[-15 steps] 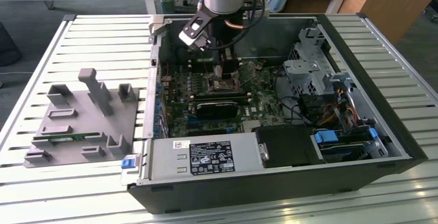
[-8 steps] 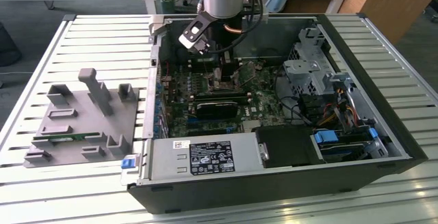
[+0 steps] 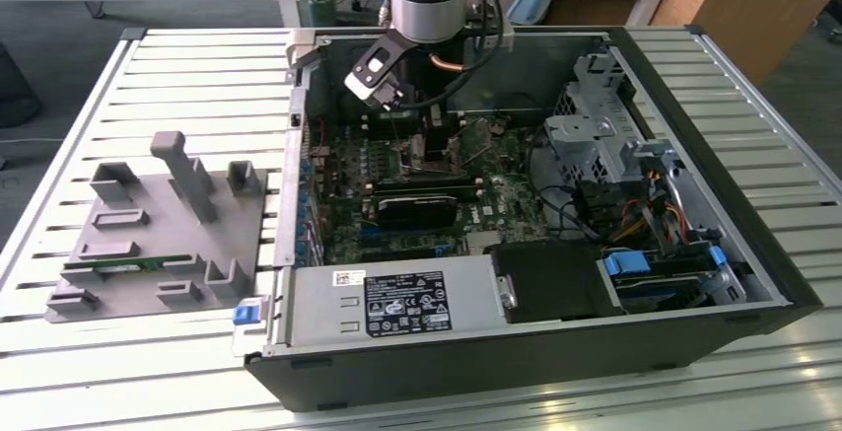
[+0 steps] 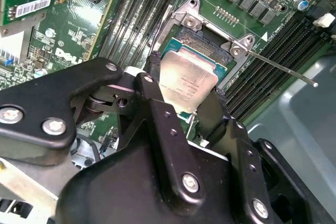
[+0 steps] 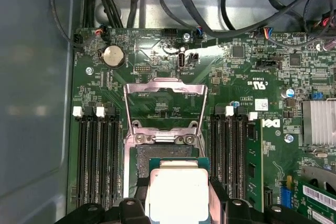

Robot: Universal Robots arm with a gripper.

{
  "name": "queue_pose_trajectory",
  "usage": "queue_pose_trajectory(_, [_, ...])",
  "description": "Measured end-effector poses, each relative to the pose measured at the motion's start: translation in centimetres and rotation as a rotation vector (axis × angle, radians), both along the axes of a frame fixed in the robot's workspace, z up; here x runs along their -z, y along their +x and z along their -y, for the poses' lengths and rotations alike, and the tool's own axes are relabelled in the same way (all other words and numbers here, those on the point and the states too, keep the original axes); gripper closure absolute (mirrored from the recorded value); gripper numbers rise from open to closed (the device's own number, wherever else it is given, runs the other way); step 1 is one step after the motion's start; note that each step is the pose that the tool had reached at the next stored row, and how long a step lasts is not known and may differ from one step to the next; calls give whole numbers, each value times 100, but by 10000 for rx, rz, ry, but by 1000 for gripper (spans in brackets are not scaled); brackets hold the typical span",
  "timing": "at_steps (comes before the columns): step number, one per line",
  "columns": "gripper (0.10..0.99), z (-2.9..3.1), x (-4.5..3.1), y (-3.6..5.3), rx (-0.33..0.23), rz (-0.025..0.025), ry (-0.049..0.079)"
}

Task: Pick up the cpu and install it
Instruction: 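Place the cpu into insertion slot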

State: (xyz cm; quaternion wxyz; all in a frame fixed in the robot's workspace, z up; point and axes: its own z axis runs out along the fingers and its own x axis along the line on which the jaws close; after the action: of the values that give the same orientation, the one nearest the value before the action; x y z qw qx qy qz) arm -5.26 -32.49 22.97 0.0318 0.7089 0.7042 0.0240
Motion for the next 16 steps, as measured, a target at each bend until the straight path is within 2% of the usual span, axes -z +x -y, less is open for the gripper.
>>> queue_pose_trajectory(5, [553, -7, 28, 3, 1, -1, -1])
queue_pose_trajectory(10, [553, -18, 89, 10, 1, -6, 0])
queue_pose_trajectory(16, [553, -55, 142, 9, 27, -14, -1])
